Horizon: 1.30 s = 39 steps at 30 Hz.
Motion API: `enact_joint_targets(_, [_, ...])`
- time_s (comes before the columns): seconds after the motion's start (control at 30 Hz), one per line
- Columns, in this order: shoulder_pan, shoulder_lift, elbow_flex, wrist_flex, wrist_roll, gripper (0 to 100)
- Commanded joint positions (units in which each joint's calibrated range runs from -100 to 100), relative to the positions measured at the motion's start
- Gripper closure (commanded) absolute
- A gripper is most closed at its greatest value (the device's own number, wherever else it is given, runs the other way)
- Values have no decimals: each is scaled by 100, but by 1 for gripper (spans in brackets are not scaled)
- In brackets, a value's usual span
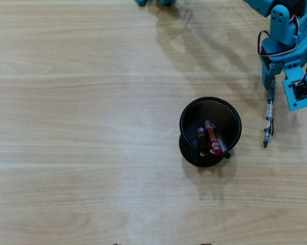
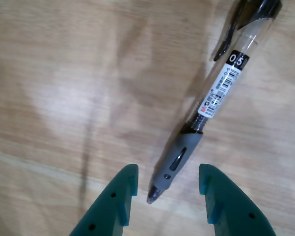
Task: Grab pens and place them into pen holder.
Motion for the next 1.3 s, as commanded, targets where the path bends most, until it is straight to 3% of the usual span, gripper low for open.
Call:
enact_joint_targets(0.0, [88,253,-522,32,-57,86])
enact_joint_targets(0.53, [274,1106,-449,-286,-15,89])
enact_joint_targets(0.6, [338,1013,-449,-252,-15,100])
enact_joint_targets(0.87, [653,-652,-449,-321,235,98])
enact_joint_targets(1.07, [1580,-3002,357,-2572,2028,98])
enact_joint_targets(1.27, [2725,-4794,3725,-4498,2243,98])
